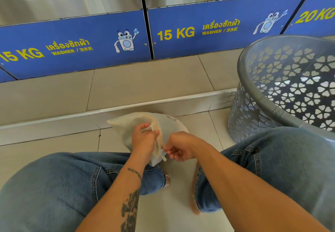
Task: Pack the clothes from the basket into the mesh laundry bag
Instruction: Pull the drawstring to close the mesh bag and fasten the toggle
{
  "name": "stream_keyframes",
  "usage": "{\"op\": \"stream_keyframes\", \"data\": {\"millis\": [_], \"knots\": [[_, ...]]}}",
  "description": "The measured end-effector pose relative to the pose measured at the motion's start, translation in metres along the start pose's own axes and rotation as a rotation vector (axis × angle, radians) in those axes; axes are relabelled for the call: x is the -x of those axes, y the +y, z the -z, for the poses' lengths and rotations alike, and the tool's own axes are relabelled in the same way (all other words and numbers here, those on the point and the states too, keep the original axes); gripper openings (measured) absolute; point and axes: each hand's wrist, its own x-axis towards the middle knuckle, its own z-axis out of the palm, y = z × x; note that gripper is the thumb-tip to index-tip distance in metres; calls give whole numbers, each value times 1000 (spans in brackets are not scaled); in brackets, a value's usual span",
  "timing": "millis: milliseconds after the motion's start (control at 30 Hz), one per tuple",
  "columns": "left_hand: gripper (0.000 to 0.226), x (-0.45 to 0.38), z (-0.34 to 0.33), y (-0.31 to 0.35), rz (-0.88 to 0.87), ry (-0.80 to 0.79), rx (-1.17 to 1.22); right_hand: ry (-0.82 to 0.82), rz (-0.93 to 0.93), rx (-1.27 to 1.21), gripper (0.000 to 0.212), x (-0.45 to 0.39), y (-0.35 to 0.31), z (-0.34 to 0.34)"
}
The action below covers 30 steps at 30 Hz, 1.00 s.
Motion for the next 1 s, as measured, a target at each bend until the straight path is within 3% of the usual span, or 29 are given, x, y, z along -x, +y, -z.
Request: {"op": "stream_keyframes", "data": {"millis": [100,333,500,733,900,1000], "knots": [[34,-1,1,2,-7,-3,32,-6,7,-28,13,-3,6,0],[36,9,6,4,-33,-251,-60,78,94,-221,8,-4,0,5],[54,16,6,-8,-8,-400,-20,87,69,-286,9,3,-7,11],[58,15,7,-12,-35,-327,-102,52,56,-390,13,7,-17,23],[55,15,5,-11,-13,-316,-90,161,67,-238,10,1,-4,13],[50,15,4,-6,-12,-315,-67,235,176,-206,8,-6,1,7]]}}
